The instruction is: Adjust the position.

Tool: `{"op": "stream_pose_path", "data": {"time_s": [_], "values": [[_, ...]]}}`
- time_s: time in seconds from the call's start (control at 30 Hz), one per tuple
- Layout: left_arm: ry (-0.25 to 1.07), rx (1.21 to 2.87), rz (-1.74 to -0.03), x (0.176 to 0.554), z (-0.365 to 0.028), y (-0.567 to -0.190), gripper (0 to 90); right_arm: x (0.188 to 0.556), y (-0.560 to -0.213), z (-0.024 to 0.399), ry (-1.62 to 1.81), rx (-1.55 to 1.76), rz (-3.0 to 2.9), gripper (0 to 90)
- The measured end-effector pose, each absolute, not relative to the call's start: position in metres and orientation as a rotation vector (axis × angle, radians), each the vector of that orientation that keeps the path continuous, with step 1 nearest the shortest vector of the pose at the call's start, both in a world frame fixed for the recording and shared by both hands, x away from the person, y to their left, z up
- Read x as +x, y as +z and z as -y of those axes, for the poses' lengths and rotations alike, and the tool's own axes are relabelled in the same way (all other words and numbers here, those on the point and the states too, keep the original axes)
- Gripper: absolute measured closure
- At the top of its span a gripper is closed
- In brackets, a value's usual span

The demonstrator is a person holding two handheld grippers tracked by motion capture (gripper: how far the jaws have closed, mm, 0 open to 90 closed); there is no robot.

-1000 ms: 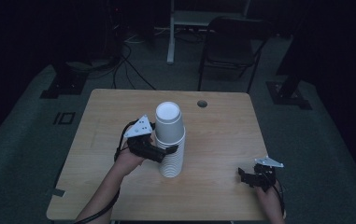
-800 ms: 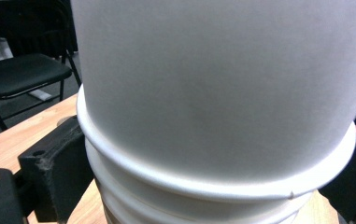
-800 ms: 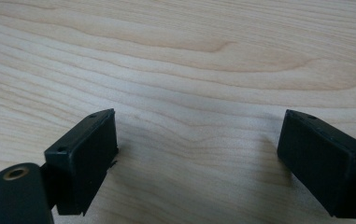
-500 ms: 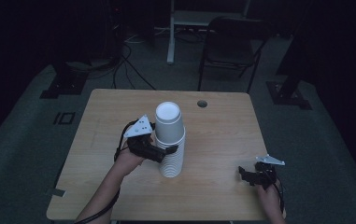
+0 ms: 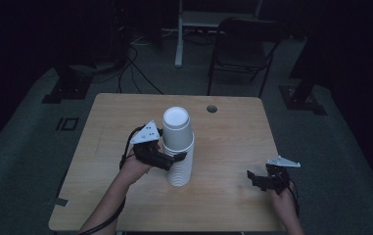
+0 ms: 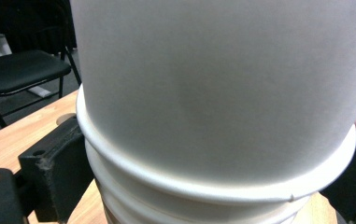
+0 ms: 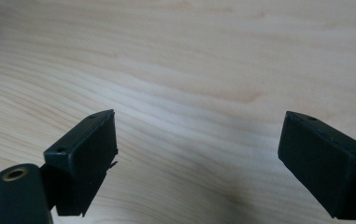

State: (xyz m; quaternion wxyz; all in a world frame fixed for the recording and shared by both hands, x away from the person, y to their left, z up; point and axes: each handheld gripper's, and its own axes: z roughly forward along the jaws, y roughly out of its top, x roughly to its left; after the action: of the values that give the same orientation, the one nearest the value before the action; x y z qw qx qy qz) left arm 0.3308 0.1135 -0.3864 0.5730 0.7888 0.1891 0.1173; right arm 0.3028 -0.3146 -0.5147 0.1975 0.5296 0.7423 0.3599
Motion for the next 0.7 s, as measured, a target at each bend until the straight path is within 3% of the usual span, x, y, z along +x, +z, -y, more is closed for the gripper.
{"op": "stream_pose_path", "data": {"time_s": [0.7], "values": [[0.268,1.857,-0.442,0.332,-0.113,-0.386,5.1,0.299,-0.436,0.279,1.311,1.141,-2.174,9.6]]}}
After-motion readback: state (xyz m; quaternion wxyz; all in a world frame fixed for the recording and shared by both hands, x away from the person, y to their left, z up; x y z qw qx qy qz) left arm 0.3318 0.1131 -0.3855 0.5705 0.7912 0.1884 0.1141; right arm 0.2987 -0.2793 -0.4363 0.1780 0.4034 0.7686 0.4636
